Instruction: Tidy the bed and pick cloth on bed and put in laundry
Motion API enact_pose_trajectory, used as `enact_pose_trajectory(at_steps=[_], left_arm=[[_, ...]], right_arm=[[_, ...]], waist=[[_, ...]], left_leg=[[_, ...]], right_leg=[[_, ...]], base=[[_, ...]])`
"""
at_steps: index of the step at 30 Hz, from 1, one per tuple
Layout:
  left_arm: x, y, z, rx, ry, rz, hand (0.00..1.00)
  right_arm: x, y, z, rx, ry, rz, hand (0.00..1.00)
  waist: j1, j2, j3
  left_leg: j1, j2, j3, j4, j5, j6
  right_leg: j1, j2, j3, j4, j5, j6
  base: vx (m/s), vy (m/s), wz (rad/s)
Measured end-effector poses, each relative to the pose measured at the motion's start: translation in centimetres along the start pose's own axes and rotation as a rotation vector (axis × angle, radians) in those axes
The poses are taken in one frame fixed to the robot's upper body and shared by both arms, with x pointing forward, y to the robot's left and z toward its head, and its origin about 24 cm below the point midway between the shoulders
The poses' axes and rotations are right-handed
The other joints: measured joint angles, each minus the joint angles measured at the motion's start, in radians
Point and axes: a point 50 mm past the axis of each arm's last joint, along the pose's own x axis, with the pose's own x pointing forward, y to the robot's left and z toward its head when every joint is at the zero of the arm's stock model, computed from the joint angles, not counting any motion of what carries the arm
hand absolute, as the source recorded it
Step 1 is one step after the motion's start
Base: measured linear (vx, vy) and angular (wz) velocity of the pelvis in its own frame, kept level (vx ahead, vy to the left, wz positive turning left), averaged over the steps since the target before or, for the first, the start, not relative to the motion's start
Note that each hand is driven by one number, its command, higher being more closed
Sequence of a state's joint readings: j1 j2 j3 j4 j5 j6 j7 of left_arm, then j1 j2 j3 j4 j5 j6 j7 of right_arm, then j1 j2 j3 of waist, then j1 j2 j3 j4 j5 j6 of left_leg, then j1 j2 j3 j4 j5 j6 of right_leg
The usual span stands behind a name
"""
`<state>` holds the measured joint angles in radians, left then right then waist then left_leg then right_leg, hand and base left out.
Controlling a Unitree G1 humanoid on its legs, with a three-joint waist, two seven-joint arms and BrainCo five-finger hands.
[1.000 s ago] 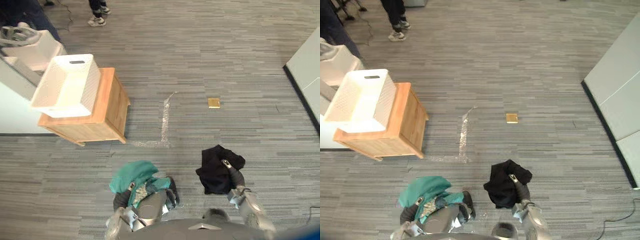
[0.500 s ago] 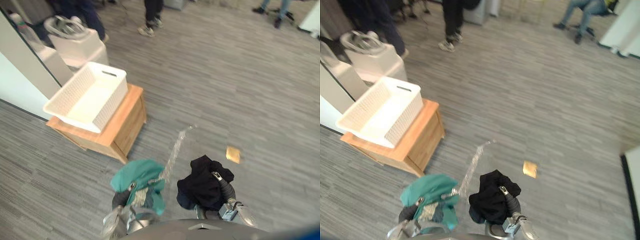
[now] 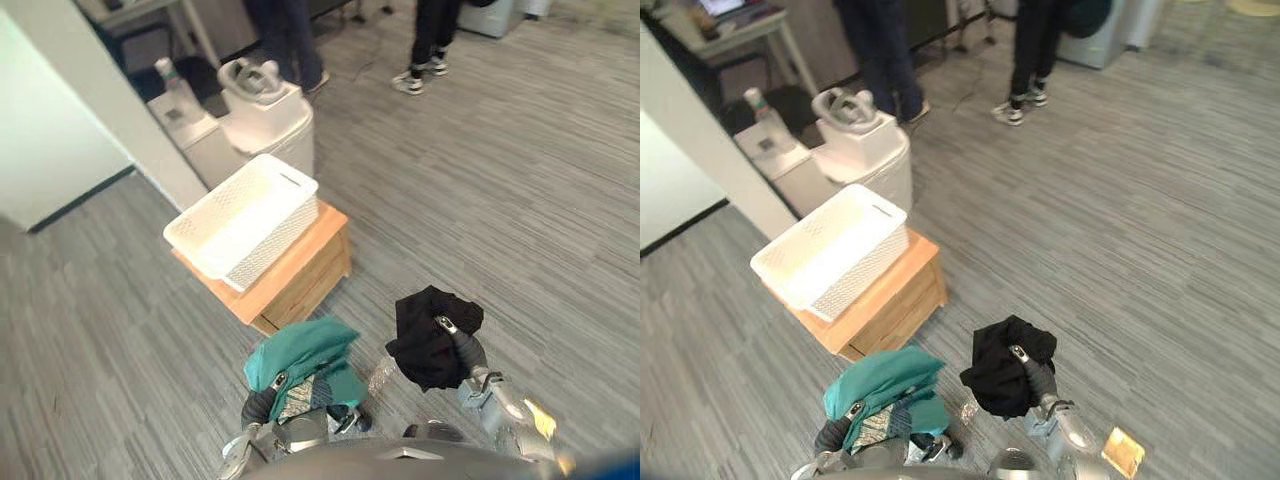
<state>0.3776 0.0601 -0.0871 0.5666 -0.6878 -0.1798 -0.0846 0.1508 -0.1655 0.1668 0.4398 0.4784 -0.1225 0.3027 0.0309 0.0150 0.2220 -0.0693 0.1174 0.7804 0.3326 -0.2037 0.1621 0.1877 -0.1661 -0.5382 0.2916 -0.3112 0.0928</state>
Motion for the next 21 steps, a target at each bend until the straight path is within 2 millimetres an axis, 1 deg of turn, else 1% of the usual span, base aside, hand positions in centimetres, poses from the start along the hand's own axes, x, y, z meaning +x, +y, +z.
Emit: enact_pose_trajectory(at_steps=[1, 2, 3, 4, 5, 6, 7, 8, 10, 11, 12, 13, 14, 15, 16, 17, 18, 19, 20, 21], left_arm=[[0.0, 0.2, 0.2, 0.004, -0.005, 0.001, 1.0], [0.0, 0.4, 0.5, 0.015, -0.012, -0.011, 1.0], [0.0, 0.5, 0.6, 0.037, -0.006, -0.021, 1.0], [0.0, 0.6, 0.6, 0.054, -0.001, -0.025, 1.0], [0.1, 0.6, 0.6, 0.092, 0.022, -0.04, 1.0], [0.3, 0.4, 0.3, 0.122, 0.049, -0.058, 1.0], [0.5, 0.2, 0.3, 0.14, 0.058, -0.069, 1.0], [0.8, -0.1, 0.4, 0.169, 0.063, -0.088, 1.0], [0.8, -0.3, 0.5, 0.21, 0.081, -0.121, 1.0], [0.9, -0.4, 0.5, 0.224, 0.089, -0.131, 1.0], [0.9, -0.3, 0.5, 0.236, 0.1, -0.136, 1.0], [0.9, -0.1, 0.7, 0.248, 0.096, -0.14, 1.0], [0.9, -0.1, 0.3, 0.254, 0.122, -0.131, 1.0], [0.9, -0.6, 0.1, 0.257, 0.122, -0.148, 1.0], [0.9, -1.1, -0.1, 0.259, 0.121, -0.166, 1.0], [1.0, -1.8, -0.2, 0.247, 0.11, -0.184, 1.0], [1.1, -2.3, -0.3, 0.243, 0.111, -0.207, 1.0], [1.1, -2.4, -0.4, 0.241, 0.112, -0.216, 1.0], [1.1, -2.5, -0.5, 0.23, 0.117, -0.221, 1.0], [1.0, -2.5, -0.6, 0.226, 0.119, -0.22, 1.0]], right_arm=[[0.2, 0.4, -0.2, -0.001, 0.008, 0.014, 1.0], [0.9, 1.1, 0.0, -0.006, 0.006, 0.043, 1.0], [1.1, 1.5, -0.2, 0.009, 0.005, 0.046, 1.0], [1.1, 1.6, -0.4, 0.019, 0.008, 0.042, 1.0], [1.0, 1.8, -1.1, 0.037, 0.023, 0.033, 1.0], [0.7, 1.9, -1.5, 0.043, 0.025, 0.02, 1.0], [0.5, 1.9, -1.6, 0.047, 0.02, 0.012, 1.0], [0.5, 2.0, -1.6, 0.057, 0.005, 0.001, 1.0], [0.5, 2.2, -1.2, 0.063, -0.023, -0.013, 1.0], [0.5, 2.1, -0.9, 0.062, -0.039, -0.027, 1.0], [0.5, 1.8, -0.6, 0.067, -0.056, -0.05, 1.0], [0.5, 1.7, -0.5, 0.069, -0.069, -0.06, 1.0], [0.4, 0.9, -0.2, 0.059, -0.078, -0.086, 1.0], [0.4, 0.3, 0.2, 0.046, -0.085, -0.099, 1.0], [0.5, -0.1, 0.8, 0.033, -0.102, -0.102, 1.0], [1.0, -0.6, 2.0, 0.034, -0.143, -0.107, 1.0], [1.3, -1.0, 3.0, 0.052, -0.182, -0.122, 1.0], [1.3, -1.2, 3.3, 0.064, -0.196, -0.131, 1.0], [1.0, -1.7, 3.6, 0.08, -0.219, -0.156, 1.0], [0.9, -1.9, 3.7, 0.086, -0.225, -0.166, 1.0]], waist=[[0.005, -0.017, -0.006], [0.009, -0.027, -0.002], [-0.004, -0.033, 0.001], [-0.016, -0.035, 0.004], [-0.036, -0.036, 0.011], [-0.048, -0.029, 0.015], [-0.049, -0.025, 0.016], [-0.051, -0.02, 0.014], [-0.081, -0.024, 0.008], [-0.094, -0.03, 0.004], [-0.096, -0.044, -0.008], [-0.091, -0.061, -0.02], [-0.086, -0.038, -0.026], [-0.074, -0.007, -0.037], [-0.073, 0.004, -0.037], [-0.074, 0.026, -0.038], [-0.079, 0.032, -0.036], [-0.08, 0.029, -0.035], [-0.081, 0.018, -0.029], [-0.081, 0.014, -0.028]], left_leg=[[0.001, -0.016, -0.009, 0.0, -0.012, -0.002], [0.017, -0.042, -0.044, -0.006, -0.029, -0.005], [0.046, -0.072, -0.115, -0.02, -0.045, -0.014], [0.061, -0.08, -0.153, -0.021, -0.052, -0.016], [0.105, -0.091, -0.236, -0.033, -0.062, -0.022], [0.145, -0.092, -0.306, -0.06, -0.062, -0.03], [0.163, -0.095, -0.34, -0.081, -0.059, -0.036], [0.197, -0.101, -0.41, -0.131, -0.047, -0.055], [0.217, -0.099, -0.519, -0.177, -0.03, -0.075], [0.23, -0.101, -0.562, -0.197, -0.026, -0.09], [0.247, -0.107, -0.598, -0.213, -0.027, -0.114], [0.258, -0.117, -0.6, -0.21, -0.039, -0.135], [0.28, -0.102, -0.603, -0.212, -0.056, -0.166], [0.278, -0.079, -0.583, -0.211, -0.047, -0.184], [0.28, -0.07, -0.566, -0.213, -0.041, -0.195], [0.285, -0.058, -0.545, -0.225, -0.025, -0.209], [0.292, -0.047, -0.538, -0.224, -0.009, -0.212], [0.294, -0.045, -0.538, -0.21, -0.003, -0.218], [0.276, -0.034, -0.539, -0.104, 0.0, -0.222], [0.255, -0.026, -0.539, -0.036, 0.0, -0.223]], right_leg=[[-0.011, -0.025, 0.004, 0.063, -0.019, 0.006], [-0.057, -0.078, 0.014, 0.238, -0.014, 0.005], [-0.118, -0.127, 0.05, 0.445, 0.053, -0.017], [-0.139, -0.139, 0.08, 0.533, 0.101, -0.027], [-0.165, -0.131, 0.132, 0.626, 0.058, -0.033], [-0.2, -0.107, 0.168, 0.632, 0.028, -0.043], [-0.228, -0.089, 0.192, 0.616, 0.025, -0.044], [-0.289, -0.046, 0.268, 0.541, 0.023, -0.042], [-0.347, 0.025, 0.389, 0.332, 0.042, -0.013], [-0.363, 0.046, 0.442, 0.212, 0.068, 0.007], [-0.386, 0.065, 0.494, 0.052, 0.141, 0.011], [-0.39, 0.066, 0.513, -0.057, 0.246, 0.008], [-0.381, 0.08, 0.514, -0.051, 0.336, -0.021], [-0.387, 0.098, 0.511, -0.046, 0.336, -0.033], [-0.387, 0.105, 0.507, -0.047, 0.329, -0.043], [-0.386, 0.118, 0.497, -0.049, 0.317, -0.06], [-0.377, 0.129, 0.491, -0.05, 0.305, -0.072], [-0.367, 0.13, 0.491, -0.052, 0.295, -0.072], [-0.314, 0.128, 0.492, -0.077, 0.277, -0.076], [-0.288, 0.127, 0.493, -0.095, 0.273, -0.078]], base=[[0.43, 0.071, 0.7], [0.45, 0.083, 0.97], [0.45, 0.07, 1.25], [0.46, 0.01, 1.8], [0.55, -0.1, 2.03], [0.46, -0.104, 1.99], [0.42, -0.138, 1.73], [0.32, -0.142, 1.48], [0.44, -0.24, 1.76], [0.42, -0.265, 1.64], [0.46, -0.29, 1.24], [0.59, -0.337, 1.02], [0.58, -0.28, 0.51], [0.37, -0.151, 0.22], [0.33, -0.113, -0.13], [0.27, -0.114, -0.07], [0.33, -0.142, -0.05], [0.31, -0.177, 0.02], [0.23, -0.15, 0.03], [0.26, -0.172, 0.05]])
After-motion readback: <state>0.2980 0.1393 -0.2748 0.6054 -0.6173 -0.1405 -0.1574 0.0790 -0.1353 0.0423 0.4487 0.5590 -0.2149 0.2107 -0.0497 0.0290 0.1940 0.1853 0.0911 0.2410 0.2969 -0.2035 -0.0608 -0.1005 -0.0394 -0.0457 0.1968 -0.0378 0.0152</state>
